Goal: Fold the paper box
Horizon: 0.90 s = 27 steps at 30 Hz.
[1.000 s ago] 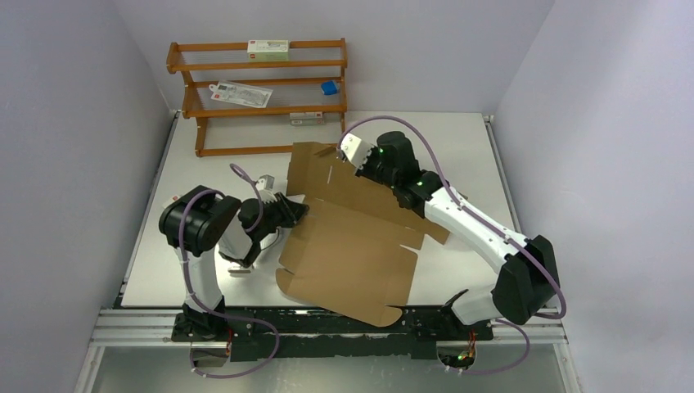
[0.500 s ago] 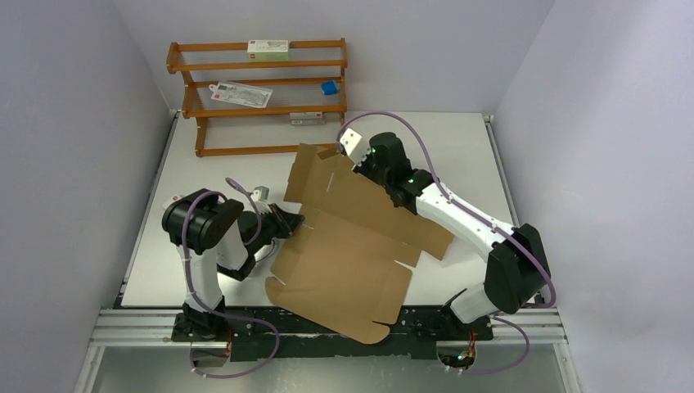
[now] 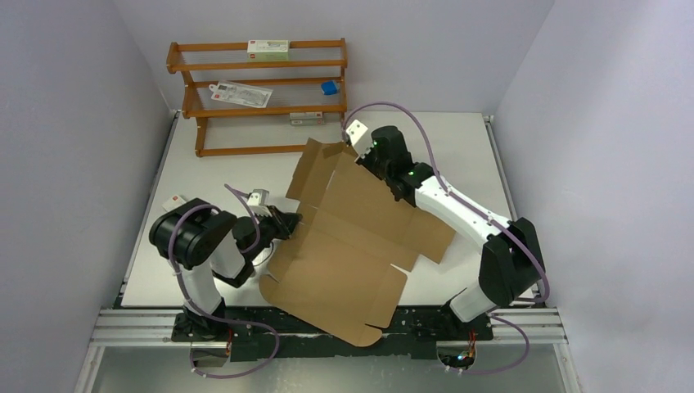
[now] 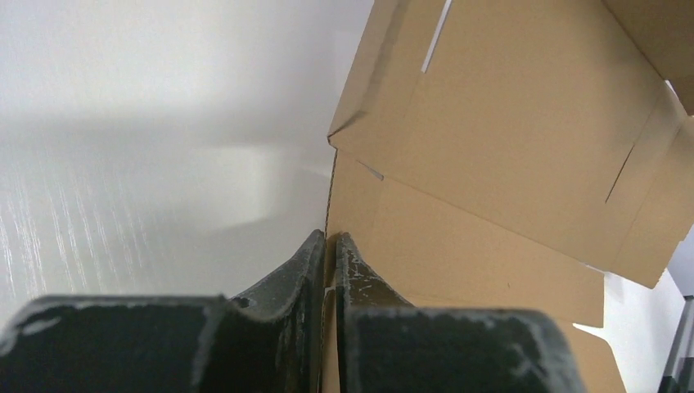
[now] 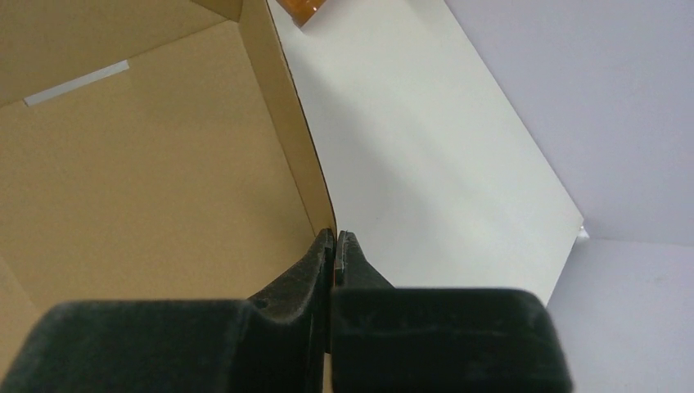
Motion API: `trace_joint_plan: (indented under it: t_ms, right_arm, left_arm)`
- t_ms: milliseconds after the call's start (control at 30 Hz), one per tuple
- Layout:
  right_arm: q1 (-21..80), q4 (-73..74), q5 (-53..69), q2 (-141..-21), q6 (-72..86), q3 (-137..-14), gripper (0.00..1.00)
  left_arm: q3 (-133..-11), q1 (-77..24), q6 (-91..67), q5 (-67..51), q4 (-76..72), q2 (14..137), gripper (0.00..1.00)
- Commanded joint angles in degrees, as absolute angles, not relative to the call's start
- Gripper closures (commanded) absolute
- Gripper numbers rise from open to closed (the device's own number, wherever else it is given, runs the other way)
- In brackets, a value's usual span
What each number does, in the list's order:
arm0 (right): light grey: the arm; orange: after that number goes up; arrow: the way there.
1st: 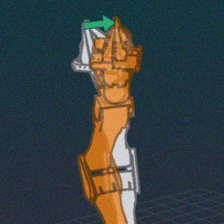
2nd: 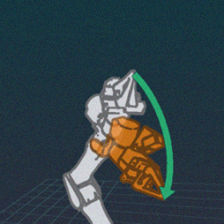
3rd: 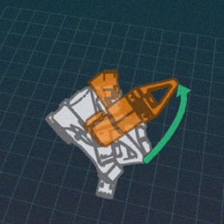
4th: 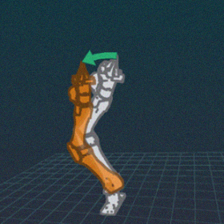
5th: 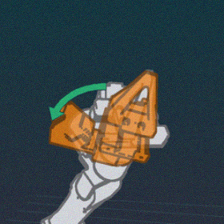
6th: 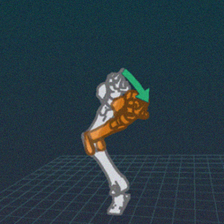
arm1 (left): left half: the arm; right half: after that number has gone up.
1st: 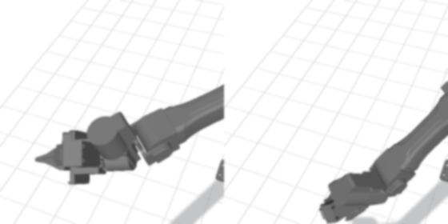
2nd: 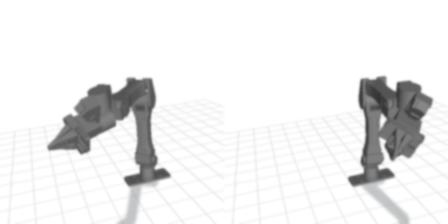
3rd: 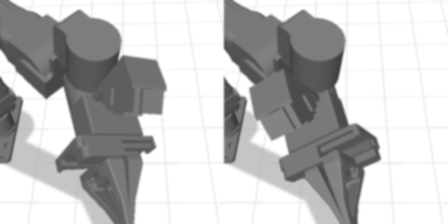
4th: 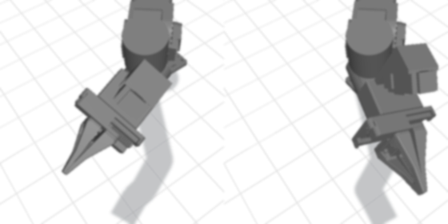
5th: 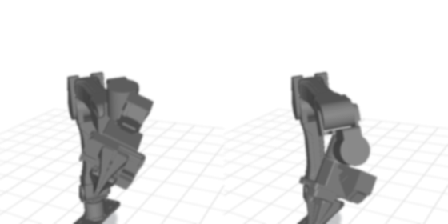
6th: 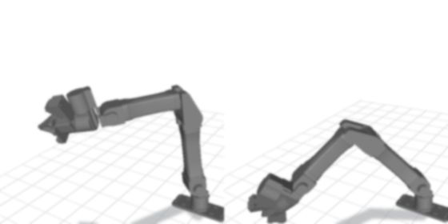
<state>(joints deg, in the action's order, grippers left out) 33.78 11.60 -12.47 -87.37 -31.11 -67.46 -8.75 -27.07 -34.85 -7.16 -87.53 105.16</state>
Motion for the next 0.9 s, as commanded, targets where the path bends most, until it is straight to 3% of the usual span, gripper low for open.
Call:
trace_joint_plan:
  t_ms: [0,433,700,867]
  right_arm:
    - [30.47,11.45,-16.71,-89.43,-27.46,-72.55,1.0]
    - [30.39,12.11,-11.43,-88.86,-28.47,-71.76,1.0]
    - [32.2,6.26,-8.3,-84.22,-34.19,-66.33,1.0]
    - [33.62,4.29,-7.22,-82.75,-38.9,-66.81,1.0]
  left_arm:
    - [-7.56,-28.55,-29.89,-2.3,-102.66,103.01,0.89]
    - [-8.97,-32.4,-24.57,-0.31,-96.44,96.75,0.86]
    - [-12.05,-36.31,-19.14,1.58,-84.7,89.11,0.78]
    - [-13.67,-37.17,-19.01,2.46,-82.97,90.72,0.71]
